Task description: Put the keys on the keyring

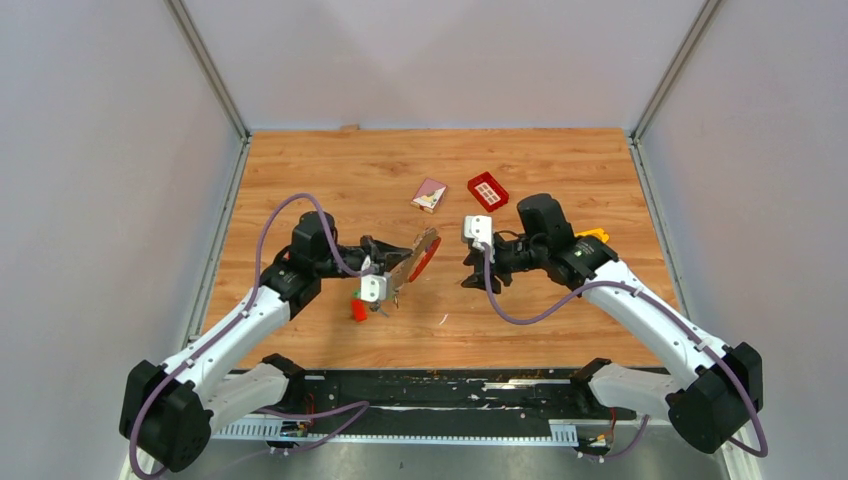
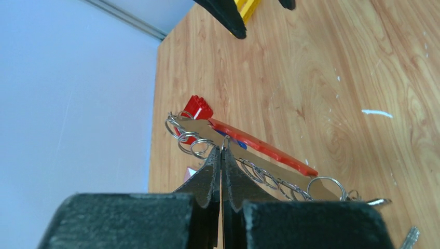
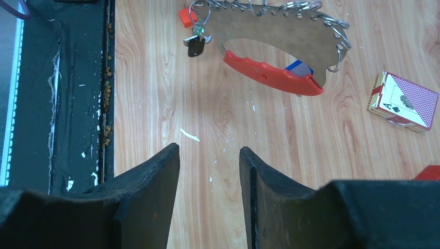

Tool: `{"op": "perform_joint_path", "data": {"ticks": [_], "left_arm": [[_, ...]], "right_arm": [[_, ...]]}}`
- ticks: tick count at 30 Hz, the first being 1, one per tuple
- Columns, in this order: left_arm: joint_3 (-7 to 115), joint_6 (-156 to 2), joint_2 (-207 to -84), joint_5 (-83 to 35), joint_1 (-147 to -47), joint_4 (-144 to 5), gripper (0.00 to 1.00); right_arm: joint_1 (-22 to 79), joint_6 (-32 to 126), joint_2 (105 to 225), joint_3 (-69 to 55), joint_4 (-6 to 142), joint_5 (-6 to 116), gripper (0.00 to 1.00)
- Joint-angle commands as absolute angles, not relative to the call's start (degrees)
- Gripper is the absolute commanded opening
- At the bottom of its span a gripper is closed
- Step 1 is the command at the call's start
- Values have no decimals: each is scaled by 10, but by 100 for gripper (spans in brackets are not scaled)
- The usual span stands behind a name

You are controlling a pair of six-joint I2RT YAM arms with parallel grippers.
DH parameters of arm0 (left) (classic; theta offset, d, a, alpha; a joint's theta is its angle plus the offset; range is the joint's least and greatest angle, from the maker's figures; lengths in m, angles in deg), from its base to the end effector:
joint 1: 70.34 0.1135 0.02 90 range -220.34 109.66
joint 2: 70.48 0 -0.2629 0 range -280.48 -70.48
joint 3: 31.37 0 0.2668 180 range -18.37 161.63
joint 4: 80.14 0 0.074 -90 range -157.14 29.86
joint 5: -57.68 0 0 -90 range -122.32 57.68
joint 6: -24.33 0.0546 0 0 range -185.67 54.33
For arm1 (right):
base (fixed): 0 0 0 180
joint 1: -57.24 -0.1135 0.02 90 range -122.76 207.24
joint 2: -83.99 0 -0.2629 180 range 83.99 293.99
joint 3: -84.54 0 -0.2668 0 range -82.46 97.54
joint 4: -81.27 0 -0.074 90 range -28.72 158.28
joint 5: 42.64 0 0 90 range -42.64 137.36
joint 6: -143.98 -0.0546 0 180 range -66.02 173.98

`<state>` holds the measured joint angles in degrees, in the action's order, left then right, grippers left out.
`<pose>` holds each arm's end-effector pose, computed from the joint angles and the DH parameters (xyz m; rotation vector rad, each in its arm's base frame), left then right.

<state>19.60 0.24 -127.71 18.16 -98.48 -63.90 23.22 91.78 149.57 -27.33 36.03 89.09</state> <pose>0.1947 -0.1519 0.2639 1.6567 0.7899 -0.4022 0.1970 0.1768 0.2869 -1.5734 1.5522 0.7990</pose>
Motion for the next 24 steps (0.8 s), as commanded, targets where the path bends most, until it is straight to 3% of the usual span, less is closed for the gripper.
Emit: {"op": "perform_joint_path", "data": {"ticks": [1,15,24], "left_arm": [[201,-161,-1278,206,-986,-736,0],[174,-559,-1335,248,-986,-996,0],[156,-604,-1340,245,-1003,-1033,0]], "right_arm": [[233,924,1495,-267,382,924,46],[199,920,1515,-233,397,977,42],[194,924,1517,-239,403,970,41]]}}
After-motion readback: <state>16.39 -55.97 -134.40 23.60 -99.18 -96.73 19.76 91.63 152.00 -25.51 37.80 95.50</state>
